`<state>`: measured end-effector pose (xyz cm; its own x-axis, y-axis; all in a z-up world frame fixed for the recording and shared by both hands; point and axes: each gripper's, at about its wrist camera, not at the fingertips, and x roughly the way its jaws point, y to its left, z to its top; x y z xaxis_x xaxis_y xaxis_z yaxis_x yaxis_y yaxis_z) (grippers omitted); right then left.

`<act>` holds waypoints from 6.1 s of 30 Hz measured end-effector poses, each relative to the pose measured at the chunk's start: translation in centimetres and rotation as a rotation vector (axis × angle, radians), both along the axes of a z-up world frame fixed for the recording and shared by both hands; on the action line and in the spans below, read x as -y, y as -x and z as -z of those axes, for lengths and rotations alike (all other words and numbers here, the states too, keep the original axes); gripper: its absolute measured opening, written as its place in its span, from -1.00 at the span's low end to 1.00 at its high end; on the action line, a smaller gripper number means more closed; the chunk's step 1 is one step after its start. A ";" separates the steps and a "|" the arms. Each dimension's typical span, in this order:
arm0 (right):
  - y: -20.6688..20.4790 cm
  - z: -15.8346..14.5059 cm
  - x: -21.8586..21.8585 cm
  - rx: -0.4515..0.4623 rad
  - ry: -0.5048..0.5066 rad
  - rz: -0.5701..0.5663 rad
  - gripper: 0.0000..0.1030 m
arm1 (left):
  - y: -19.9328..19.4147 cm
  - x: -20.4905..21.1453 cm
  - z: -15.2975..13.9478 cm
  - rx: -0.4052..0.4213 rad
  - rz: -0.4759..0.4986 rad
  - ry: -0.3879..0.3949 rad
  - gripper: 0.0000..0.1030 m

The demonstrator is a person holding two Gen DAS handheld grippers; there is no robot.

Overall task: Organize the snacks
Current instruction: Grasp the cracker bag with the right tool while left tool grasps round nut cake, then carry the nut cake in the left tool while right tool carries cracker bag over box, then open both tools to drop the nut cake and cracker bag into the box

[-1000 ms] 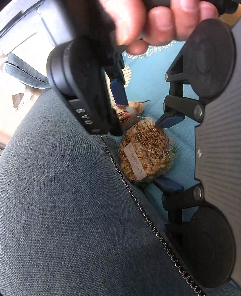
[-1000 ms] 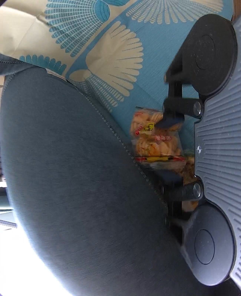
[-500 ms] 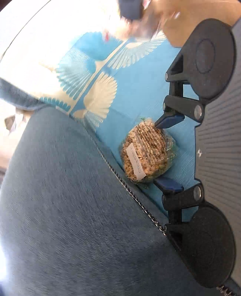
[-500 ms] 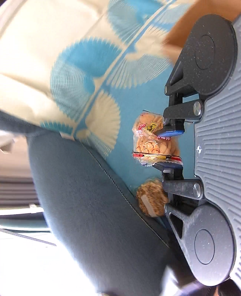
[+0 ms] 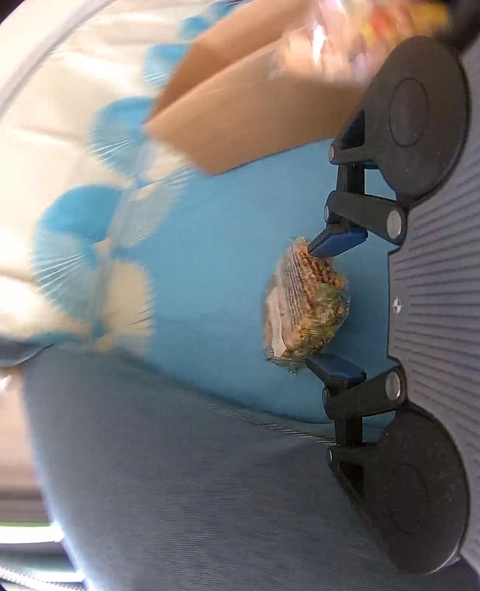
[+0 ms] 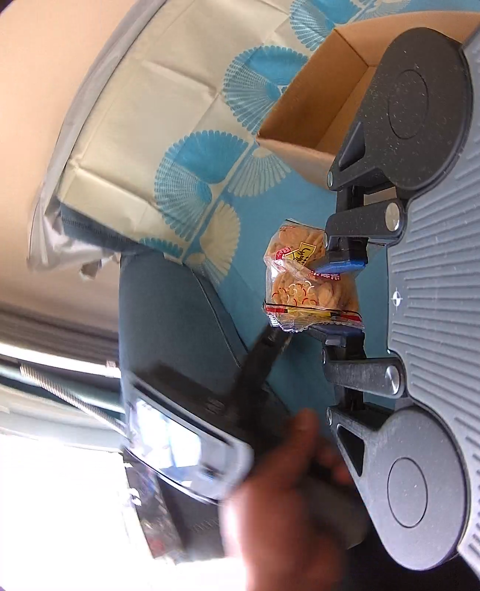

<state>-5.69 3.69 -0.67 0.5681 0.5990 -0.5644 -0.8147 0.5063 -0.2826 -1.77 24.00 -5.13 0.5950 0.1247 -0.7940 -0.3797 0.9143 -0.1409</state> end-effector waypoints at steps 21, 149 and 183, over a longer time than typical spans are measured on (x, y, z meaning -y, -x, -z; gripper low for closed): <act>2.6 9.7 0.2 -0.077 0.065 -0.021 -0.18 | 0.5 0.3 2.0 -0.076 -0.055 0.062 0.54; -10.3 0.5 22.9 -0.073 -0.574 0.450 0.17 | 3.7 13.1 -4.6 0.300 0.054 -0.116 0.64; -12.0 1.1 24.5 -0.096 -0.605 0.680 0.99 | -0.1 23.2 -10.3 0.500 0.059 -0.161 0.99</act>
